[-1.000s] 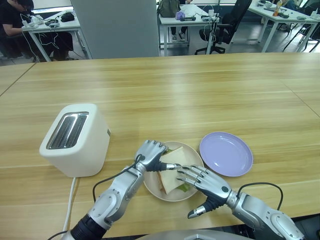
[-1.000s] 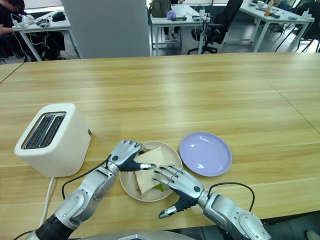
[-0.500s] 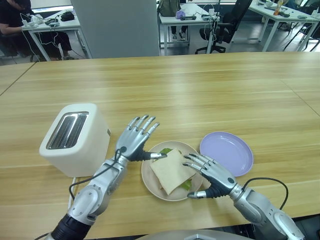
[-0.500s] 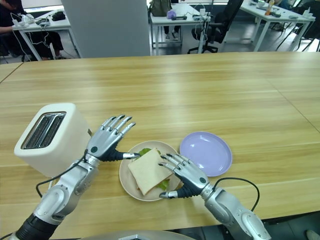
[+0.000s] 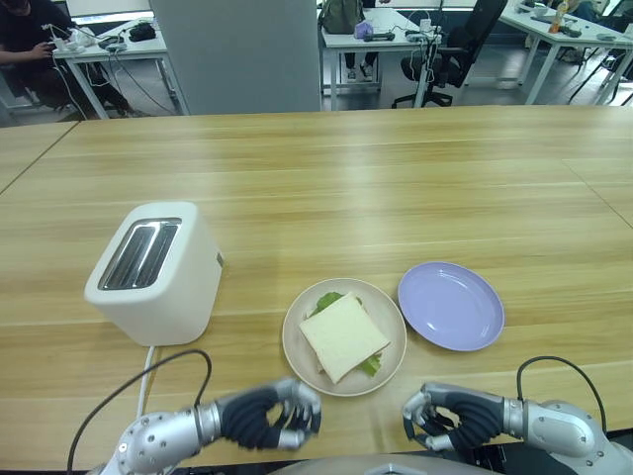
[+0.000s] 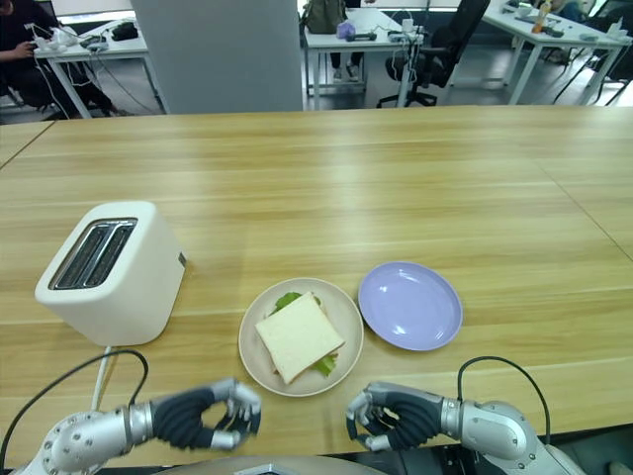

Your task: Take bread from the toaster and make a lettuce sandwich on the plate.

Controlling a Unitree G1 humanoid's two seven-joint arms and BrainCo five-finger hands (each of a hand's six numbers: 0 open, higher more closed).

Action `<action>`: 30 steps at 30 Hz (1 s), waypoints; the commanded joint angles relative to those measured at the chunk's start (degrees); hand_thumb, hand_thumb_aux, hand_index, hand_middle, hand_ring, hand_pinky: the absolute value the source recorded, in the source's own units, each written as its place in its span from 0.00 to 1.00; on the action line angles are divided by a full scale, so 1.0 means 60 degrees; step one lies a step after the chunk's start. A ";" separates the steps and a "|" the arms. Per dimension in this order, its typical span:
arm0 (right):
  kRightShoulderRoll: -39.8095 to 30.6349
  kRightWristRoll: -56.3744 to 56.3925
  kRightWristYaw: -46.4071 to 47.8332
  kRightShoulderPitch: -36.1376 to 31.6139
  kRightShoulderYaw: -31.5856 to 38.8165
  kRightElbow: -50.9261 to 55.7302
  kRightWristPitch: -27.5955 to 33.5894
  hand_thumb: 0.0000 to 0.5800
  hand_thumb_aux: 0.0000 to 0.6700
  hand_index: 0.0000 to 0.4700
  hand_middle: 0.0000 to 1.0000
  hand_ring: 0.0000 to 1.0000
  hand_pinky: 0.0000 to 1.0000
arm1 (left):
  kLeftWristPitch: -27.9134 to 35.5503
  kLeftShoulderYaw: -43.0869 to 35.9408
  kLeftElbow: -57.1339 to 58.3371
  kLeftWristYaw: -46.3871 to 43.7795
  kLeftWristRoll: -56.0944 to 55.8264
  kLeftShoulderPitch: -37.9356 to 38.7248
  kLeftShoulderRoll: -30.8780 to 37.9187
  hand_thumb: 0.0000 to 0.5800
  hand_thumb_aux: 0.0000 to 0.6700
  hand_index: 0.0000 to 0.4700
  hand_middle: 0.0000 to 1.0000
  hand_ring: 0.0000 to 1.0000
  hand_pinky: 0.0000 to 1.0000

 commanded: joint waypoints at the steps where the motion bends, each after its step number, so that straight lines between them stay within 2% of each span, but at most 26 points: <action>1: 0.0128 -0.1105 0.0109 -0.0156 0.0248 0.0310 -0.0062 1.00 1.00 0.98 1.00 1.00 1.00 | 0.0269 -0.0422 0.0499 -0.0205 0.1127 -0.0132 0.0171 1.00 1.00 0.98 1.00 1.00 1.00; 8: 0.1880 -0.4669 -0.1054 -0.1863 0.1544 0.2036 -0.0202 1.00 1.00 0.98 1.00 1.00 1.00 | 0.0392 -0.1383 0.2628 0.1007 0.5075 -0.2071 -0.0366 1.00 1.00 0.98 1.00 1.00 1.00; 14: 0.3100 -0.6552 -0.2315 -0.3169 0.2369 0.3795 -0.0263 1.00 1.00 0.98 1.00 1.00 1.00 | 0.0347 -0.2380 0.4307 0.1345 0.6971 -0.3939 -0.1188 1.00 1.00 0.98 1.00 1.00 1.00; 17: 0.3805 -0.7530 -0.3545 -0.4147 0.2687 0.4783 -0.0247 1.00 1.00 0.98 1.00 1.00 1.00 | 0.0279 -0.2958 0.5260 0.1428 0.7566 -0.4726 -0.1733 1.00 1.00 0.98 1.00 1.00 1.00; 20: 0.4485 -0.8750 -0.5741 -0.5280 0.2824 0.5802 0.0014 1.00 1.00 0.98 1.00 1.00 1.00 | 0.0341 -0.3303 0.6487 0.2523 0.8671 -0.5948 -0.2410 1.00 1.00 0.98 1.00 1.00 1.00; 24: 0.5198 -0.9664 -0.8237 -0.6888 0.2558 0.6932 0.0888 1.00 1.00 0.98 1.00 1.00 1.00 | 0.1153 -0.3293 0.8401 0.5581 1.0458 -0.8234 -0.3276 1.00 1.00 0.98 1.00 1.00 1.00; 25: 0.5379 -0.9656 -0.8685 -0.7274 0.2464 0.7340 0.1048 1.00 1.00 0.98 1.00 1.00 1.00 | 0.1300 -0.3130 0.8706 0.6236 1.0515 -0.8675 -0.3488 0.99 0.91 0.89 1.00 1.00 1.00; 26: 0.5514 -0.9597 -0.8974 -0.7609 0.2414 0.7728 0.1138 1.00 1.00 0.98 1.00 1.00 1.00 | 0.1427 -0.2998 0.8825 0.6713 1.0558 -0.8968 -0.3624 0.99 0.92 0.90 1.00 1.00 1.00; 27: 0.5613 -0.9502 -0.9190 -0.7887 0.2374 0.8039 0.1168 1.00 1.00 0.98 1.00 1.00 1.00 | 0.1567 -0.2856 0.8830 0.7161 1.0590 -0.9186 -0.3735 0.95 0.78 0.76 1.00 1.00 1.00; 28: 0.5668 -0.9397 -0.9373 -0.8079 0.2327 0.8219 0.1156 1.00 1.00 0.98 1.00 1.00 1.00 | 0.1650 -0.2729 0.8710 0.7443 1.0578 -0.9278 -0.3776 0.58 0.35 0.34 0.56 0.56 0.56; 29: 0.5658 -0.9319 -0.9533 -0.8180 0.2282 0.8270 0.1129 1.00 1.00 0.98 1.00 1.00 1.00 | 0.1725 -0.2635 0.8544 0.7670 1.0600 -0.9310 -0.3780 0.14 0.07 0.07 0.29 0.29 0.29; 30: 0.5591 -0.9195 -0.9649 -0.8203 0.2185 0.8168 0.1076 1.00 1.00 0.98 1.00 1.00 1.00 | 0.1772 -0.2504 0.8267 0.7880 1.0609 -0.9268 -0.3737 0.14 0.07 0.07 0.29 0.29 0.29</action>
